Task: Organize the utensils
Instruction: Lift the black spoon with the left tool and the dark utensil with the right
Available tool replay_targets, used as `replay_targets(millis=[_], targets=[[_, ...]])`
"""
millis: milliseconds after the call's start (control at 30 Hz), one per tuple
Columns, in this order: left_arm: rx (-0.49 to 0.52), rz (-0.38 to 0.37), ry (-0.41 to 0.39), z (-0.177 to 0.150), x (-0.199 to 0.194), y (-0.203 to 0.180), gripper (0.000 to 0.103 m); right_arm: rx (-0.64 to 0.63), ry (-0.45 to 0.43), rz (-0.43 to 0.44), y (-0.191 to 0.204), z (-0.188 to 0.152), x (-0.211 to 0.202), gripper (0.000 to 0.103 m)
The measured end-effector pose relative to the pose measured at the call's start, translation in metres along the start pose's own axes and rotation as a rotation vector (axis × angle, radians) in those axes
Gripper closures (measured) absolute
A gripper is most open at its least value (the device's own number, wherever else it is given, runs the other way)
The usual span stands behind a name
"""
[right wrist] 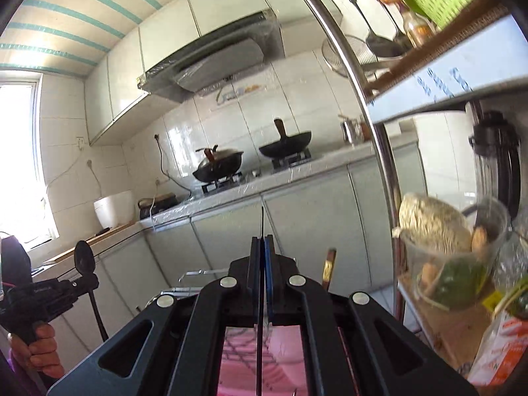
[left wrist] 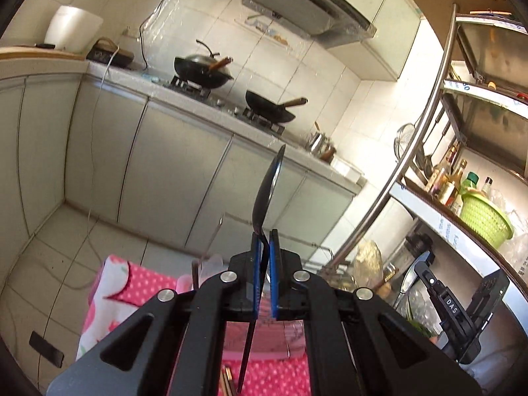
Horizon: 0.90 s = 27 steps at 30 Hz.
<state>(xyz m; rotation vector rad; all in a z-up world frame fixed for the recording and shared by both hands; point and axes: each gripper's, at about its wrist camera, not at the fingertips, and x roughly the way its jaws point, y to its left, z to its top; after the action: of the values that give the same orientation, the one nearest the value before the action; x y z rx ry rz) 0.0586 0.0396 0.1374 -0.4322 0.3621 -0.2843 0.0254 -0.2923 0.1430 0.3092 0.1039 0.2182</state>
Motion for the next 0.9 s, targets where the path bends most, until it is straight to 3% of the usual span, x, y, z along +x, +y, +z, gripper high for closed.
replay_targets(millis=[400, 633, 900], targets=[[0.039, 0.058, -0.183, 0.017, 0.028, 0.0, 0.099, -0.123, -0.069, -0.066, 0.004, -0.016, 0.044, 0.101], [0.061, 0.099, -0.216, 0.01, 0.052, 0.008, 0.099, -0.143, -0.047, -0.08, -0.001, -0.034, 0.058, 0.101], [0.078, 0.082, -0.17, -0.016, 0.06, 0.016, 0.099, -0.119, -0.004, -0.079, -0.009, -0.052, 0.054, 0.1]])
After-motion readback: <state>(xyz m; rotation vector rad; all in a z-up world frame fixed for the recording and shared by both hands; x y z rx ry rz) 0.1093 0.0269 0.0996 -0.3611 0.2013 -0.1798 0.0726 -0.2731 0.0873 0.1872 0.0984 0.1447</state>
